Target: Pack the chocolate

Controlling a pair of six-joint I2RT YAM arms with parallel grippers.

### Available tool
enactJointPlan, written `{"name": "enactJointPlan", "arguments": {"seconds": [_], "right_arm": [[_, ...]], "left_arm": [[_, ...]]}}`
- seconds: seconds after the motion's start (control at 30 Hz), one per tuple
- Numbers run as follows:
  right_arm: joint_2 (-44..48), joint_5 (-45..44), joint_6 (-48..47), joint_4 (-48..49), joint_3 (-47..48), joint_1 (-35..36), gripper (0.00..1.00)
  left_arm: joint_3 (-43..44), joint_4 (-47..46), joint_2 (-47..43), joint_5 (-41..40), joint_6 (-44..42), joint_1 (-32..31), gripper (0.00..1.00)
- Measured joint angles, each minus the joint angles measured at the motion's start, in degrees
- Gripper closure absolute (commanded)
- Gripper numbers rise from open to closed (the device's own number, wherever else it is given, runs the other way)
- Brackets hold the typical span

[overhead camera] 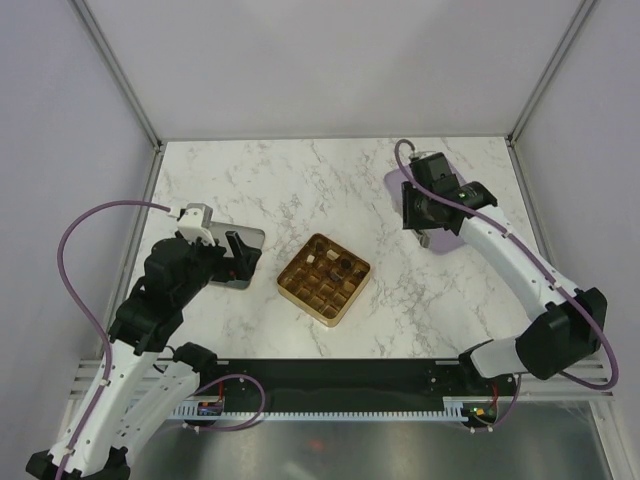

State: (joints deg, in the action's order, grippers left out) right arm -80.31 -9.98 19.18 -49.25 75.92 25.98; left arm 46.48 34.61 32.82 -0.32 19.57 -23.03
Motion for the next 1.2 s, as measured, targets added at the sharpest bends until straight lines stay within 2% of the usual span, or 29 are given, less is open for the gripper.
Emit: {"name": "enactJointPlan", "arguments": {"seconds": [0.23,0.43,1.2], "right_arm": [[-5.18,-4.74,-0.94,4.28,0.98,-9.66,0.53],[-8.85,-5.55,-0.2,6.54,0.98,-14.82,0.5],[-15.45,-5.05,3.89,13.57,0.07,-17.33,0.47]], "left_arm": [[0.0,0.0,0.13,0.68,0.0,0.02,0.0],[0.0,0.0,0.15,0.81,0.0,0.02,0.0],[0.0,0.0,0.13,0.81,0.0,0.02,0.0]]}}
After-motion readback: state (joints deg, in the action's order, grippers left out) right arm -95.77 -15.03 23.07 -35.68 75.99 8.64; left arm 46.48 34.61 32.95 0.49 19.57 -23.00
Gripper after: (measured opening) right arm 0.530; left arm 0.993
